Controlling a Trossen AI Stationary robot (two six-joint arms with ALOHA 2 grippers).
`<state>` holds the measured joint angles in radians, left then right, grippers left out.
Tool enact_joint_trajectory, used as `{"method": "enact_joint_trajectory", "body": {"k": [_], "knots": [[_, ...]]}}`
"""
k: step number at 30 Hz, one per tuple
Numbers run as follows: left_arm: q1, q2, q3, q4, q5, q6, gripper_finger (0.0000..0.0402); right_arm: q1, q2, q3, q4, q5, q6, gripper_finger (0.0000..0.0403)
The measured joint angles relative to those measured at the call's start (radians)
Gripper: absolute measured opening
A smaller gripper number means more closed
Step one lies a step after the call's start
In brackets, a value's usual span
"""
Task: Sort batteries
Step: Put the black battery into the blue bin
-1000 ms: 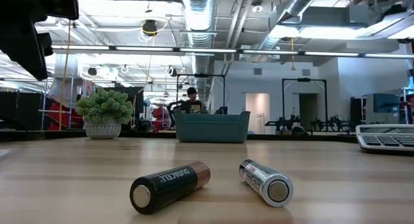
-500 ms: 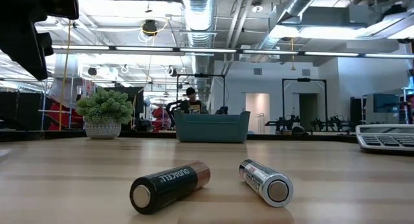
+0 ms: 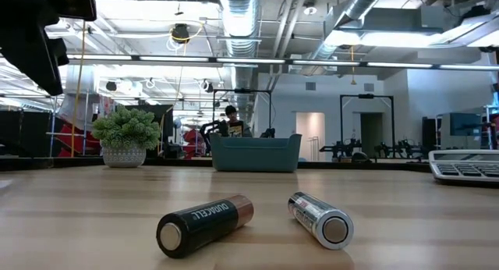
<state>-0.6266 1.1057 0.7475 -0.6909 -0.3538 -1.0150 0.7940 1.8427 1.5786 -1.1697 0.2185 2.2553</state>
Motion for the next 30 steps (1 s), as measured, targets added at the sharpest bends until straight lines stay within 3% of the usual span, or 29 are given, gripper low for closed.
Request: {"method": "enact_joint_trajectory", "body": {"k": [6, 16, 30], "knots": [[0.0, 0.0, 0.0, 0.0, 0.0, 0.013, 0.0125, -0.021, 0.128, 0.112, 0.001, -0.008, -0.041, 0.0103], [0.0, 0.0, 0.0, -0.002, 0.0, 0.014, 0.0125, -0.023, 0.24, 0.118, 0.082, -0.04, -0.02, 0.0102], [0.0, 0.0, 0.0, -0.002, 0.008, -0.008, 0.0125, -0.031, 0.24, 0.047, 0.126, -0.069, -0.011, 0.0102]]}}
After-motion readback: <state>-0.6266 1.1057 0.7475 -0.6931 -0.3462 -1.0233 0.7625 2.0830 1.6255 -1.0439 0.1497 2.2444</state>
